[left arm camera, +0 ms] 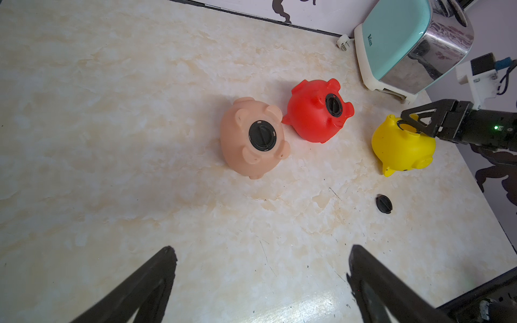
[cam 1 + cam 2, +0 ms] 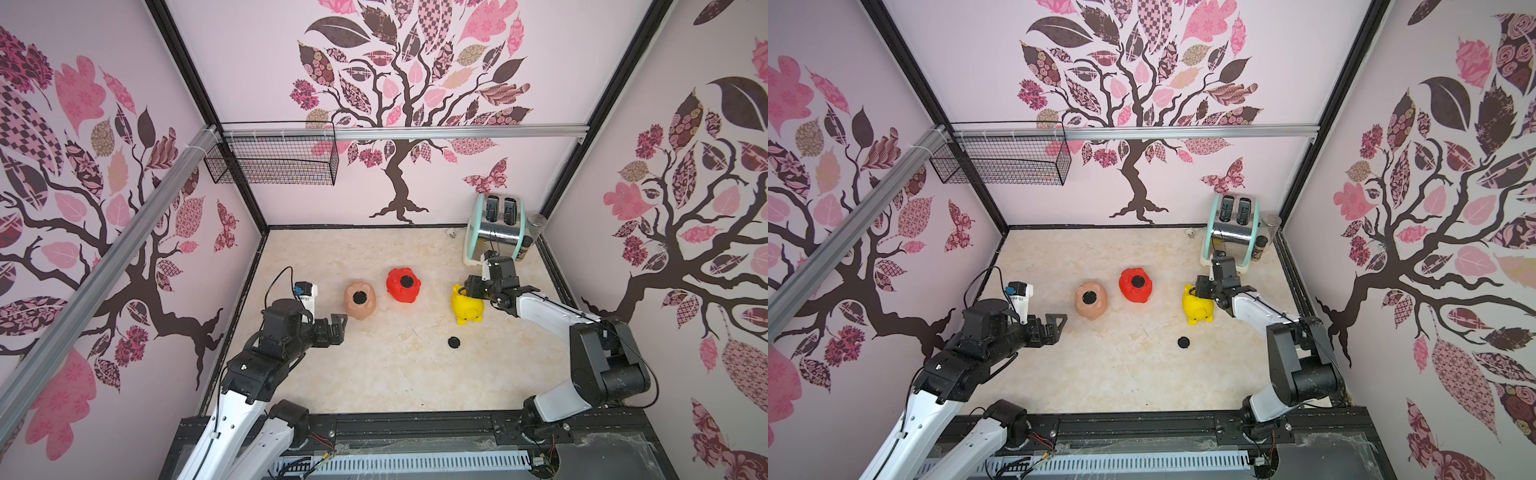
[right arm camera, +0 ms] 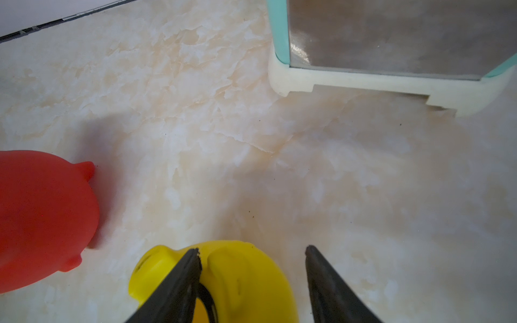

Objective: Close piggy banks
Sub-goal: Turn over the piggy bank at the center of the board.

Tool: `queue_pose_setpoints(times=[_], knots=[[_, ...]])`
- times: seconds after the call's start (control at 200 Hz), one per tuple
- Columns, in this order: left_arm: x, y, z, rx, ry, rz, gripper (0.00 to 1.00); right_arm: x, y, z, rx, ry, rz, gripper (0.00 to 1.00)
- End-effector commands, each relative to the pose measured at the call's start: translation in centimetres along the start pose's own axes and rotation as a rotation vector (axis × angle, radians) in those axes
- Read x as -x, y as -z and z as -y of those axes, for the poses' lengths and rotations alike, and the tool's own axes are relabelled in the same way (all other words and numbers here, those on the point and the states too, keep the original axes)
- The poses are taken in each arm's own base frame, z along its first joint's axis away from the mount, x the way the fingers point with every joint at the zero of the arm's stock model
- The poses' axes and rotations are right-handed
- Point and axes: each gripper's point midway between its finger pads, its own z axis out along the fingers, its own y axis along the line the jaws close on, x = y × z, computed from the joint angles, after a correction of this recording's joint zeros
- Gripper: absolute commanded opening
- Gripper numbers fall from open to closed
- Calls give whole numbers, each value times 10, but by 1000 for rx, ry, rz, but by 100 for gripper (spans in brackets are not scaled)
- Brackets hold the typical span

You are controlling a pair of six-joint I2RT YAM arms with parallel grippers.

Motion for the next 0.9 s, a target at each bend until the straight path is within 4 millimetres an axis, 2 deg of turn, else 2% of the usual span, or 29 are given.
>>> queue_pose_setpoints(times=[0.0,0.335,0.665,0.895], knots=[[1,-1,2,-14,-10,12,98,-2,7,4,-15,-12,-27,63],[1,0,3,-16,-12,13,98,-3,11,7,-22,-16,-32,64],[1,1,3,-18,-12,16,98,8,22,10,-39,-19,-19,66],[1,1,3,-16,-12,17,98,15,31,2,-5,-19,-7,67]])
